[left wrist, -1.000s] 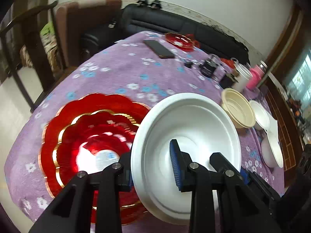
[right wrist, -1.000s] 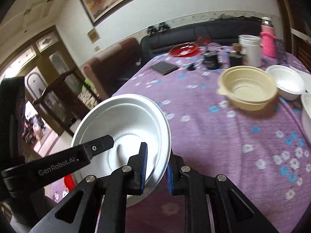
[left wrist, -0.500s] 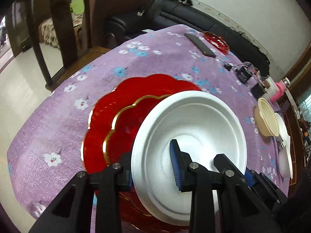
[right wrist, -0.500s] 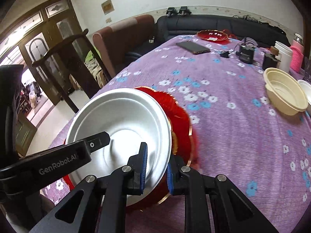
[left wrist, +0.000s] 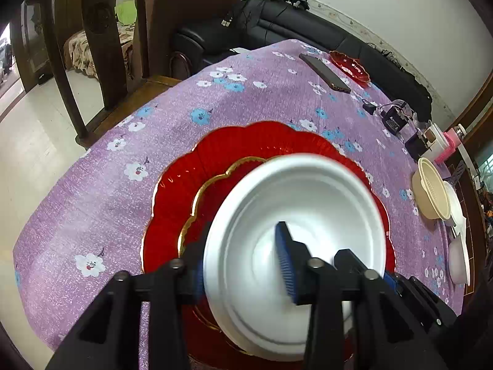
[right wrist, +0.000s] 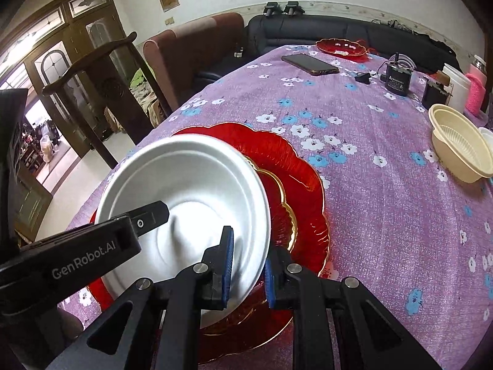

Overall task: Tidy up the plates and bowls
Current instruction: 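Open the right tool and lift it off the white plate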

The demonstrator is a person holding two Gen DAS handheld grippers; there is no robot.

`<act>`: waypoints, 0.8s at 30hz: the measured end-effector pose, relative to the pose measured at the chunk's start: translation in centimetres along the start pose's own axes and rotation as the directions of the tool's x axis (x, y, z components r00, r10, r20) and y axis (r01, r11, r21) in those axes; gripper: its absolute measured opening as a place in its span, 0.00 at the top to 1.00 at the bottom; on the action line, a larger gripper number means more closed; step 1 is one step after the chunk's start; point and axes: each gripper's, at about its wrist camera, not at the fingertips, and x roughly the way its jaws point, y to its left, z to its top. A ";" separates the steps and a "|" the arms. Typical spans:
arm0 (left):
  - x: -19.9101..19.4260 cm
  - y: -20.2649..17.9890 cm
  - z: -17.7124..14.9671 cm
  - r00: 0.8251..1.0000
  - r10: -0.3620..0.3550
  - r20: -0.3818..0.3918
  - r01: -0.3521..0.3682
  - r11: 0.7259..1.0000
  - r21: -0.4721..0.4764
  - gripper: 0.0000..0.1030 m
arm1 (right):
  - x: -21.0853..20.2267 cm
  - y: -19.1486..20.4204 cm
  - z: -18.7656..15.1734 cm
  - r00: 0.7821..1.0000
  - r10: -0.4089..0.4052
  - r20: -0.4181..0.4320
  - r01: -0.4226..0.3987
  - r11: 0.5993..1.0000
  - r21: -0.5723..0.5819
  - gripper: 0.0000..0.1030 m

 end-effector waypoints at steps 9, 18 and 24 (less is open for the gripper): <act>-2.3 0.6 -0.2 0.998 -0.043 0.045 0.044 0.999 -0.032 0.37 | -0.5 -0.6 0.3 0.998 0.036 0.046 -0.039 0.998 0.046 0.59; -10.1 -1.8 -1.7 0.928 0.085 0.362 -0.105 0.994 0.036 0.32 | -4.0 -2.0 0.9 0.989 0.039 0.143 -0.056 0.992 0.114 0.42; -15.8 -5.2 -4.3 0.804 0.039 0.594 -0.143 0.981 0.130 0.07 | -6.6 -3.9 -0.2 0.984 0.028 0.177 -0.054 0.988 0.146 0.41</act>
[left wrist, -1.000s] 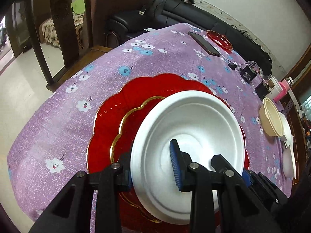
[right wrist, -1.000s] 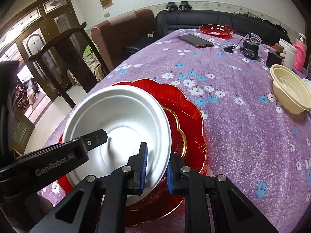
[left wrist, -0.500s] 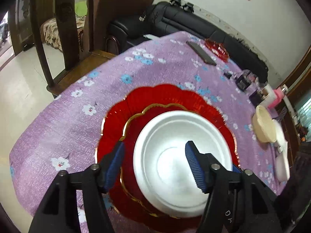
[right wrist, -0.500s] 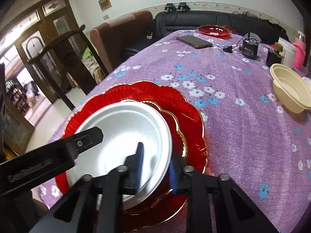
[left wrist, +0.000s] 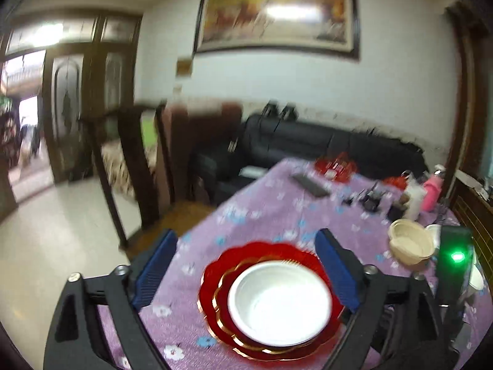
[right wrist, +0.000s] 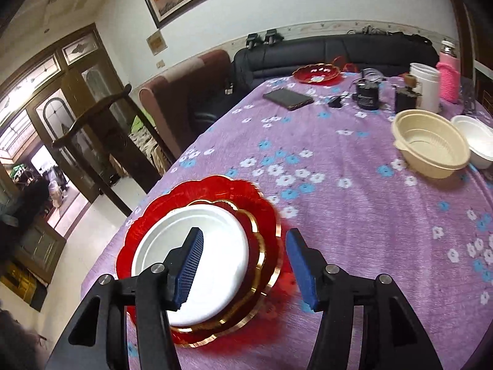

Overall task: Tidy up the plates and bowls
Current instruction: 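Open the right tool and lift it off the white plate, then move the right tool to the large white paper bowl and grasp its rim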

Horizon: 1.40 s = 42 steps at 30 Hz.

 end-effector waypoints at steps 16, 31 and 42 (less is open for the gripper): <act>-1.4 -8.1 -1.7 0.976 -0.192 -0.102 0.207 0.966 0.158 0.03 | -7.2 -13.2 -2.5 0.987 -0.159 0.030 0.151 0.972 0.180 0.39; -0.6 -11.6 -4.1 0.946 -0.246 -0.211 0.290 0.933 0.212 0.03 | -18.6 -31.8 -4.0 0.882 -0.467 0.063 0.364 0.760 0.538 0.39; -0.6 -12.4 -2.9 0.927 -0.294 -0.235 0.341 0.920 0.195 0.03 | -17.6 -37.2 -1.6 0.856 -0.517 0.020 0.391 0.673 0.628 0.38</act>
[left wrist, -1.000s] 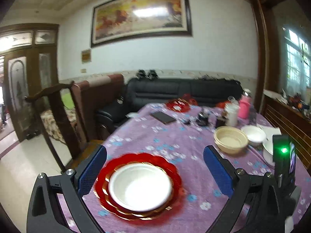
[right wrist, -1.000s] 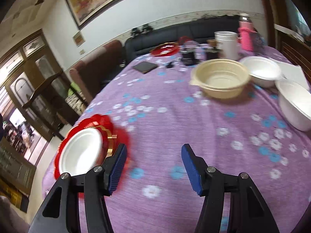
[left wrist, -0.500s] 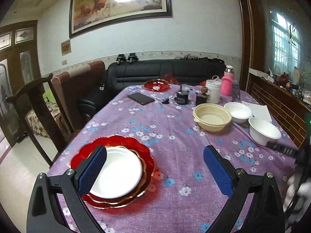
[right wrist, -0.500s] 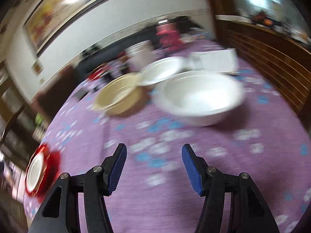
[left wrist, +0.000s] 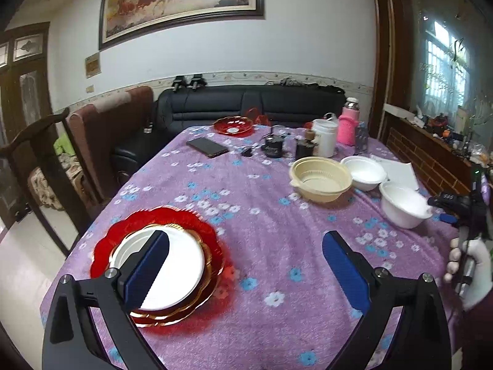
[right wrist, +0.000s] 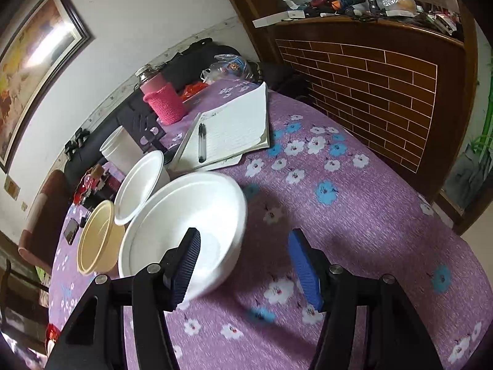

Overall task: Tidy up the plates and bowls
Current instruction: 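Move the right tool to the large white paper bowl and grasp its rim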

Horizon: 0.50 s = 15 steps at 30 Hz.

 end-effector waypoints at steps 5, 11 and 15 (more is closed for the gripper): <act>1.8 -2.2 2.6 0.990 -0.132 -0.054 0.131 0.991 -0.010 0.03 | 0.3 0.6 0.4 1.000 0.018 0.022 -0.018 1.000 -0.010 0.38; 7.1 -7.0 5.0 0.949 -0.259 -0.179 0.249 0.965 -0.077 0.03 | 1.6 0.0 1.1 0.998 0.056 0.023 -0.057 0.998 0.014 0.38; 10.9 -11.3 5.7 0.927 -0.291 -0.236 0.276 0.956 -0.095 0.03 | 3.0 -0.6 1.7 0.994 0.102 0.045 -0.102 0.995 -0.005 0.38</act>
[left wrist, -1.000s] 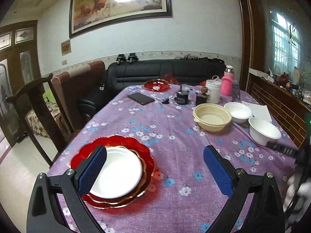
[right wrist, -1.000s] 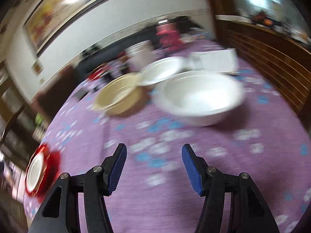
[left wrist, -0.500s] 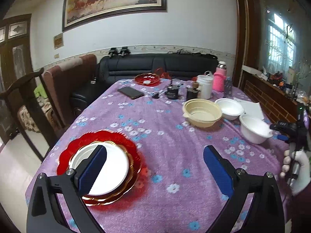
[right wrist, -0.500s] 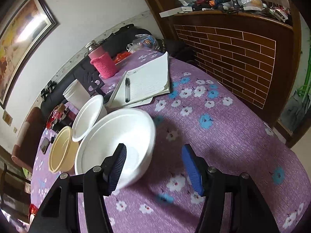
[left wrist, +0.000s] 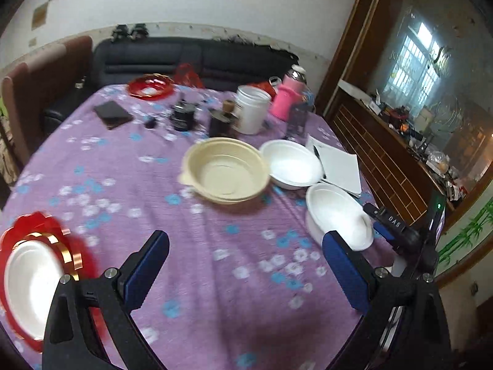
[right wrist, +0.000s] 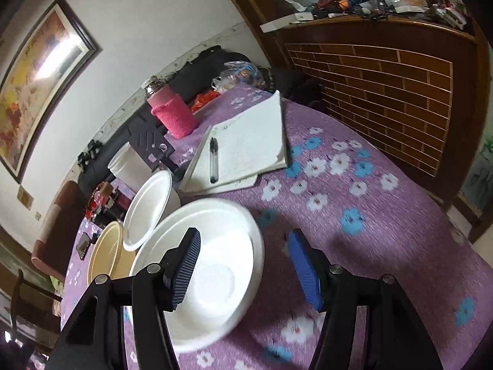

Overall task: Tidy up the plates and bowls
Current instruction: 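Move the right tool to the large white paper bowl and grasp its rim, then carry the white bowl and lower it onto the white plate stack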

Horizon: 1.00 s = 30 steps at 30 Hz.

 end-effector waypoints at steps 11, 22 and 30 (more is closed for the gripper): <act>11.8 -6.9 2.5 0.987 -0.019 -0.161 0.026 0.999 0.040 0.04 | 2.2 -0.7 -0.2 0.990 0.102 -0.096 -0.102 0.995 -0.003 0.38; 18.6 -9.3 1.2 0.959 -0.017 -0.281 0.039 0.997 0.071 0.44 | 2.9 -1.0 -0.3 0.990 0.073 -0.117 -0.074 0.997 -0.004 0.44; 19.6 -9.4 0.8 0.956 -0.010 -0.294 0.040 0.995 0.095 0.65 | 3.9 -1.1 -0.8 0.980 0.102 -0.169 -0.103 0.995 0.004 0.82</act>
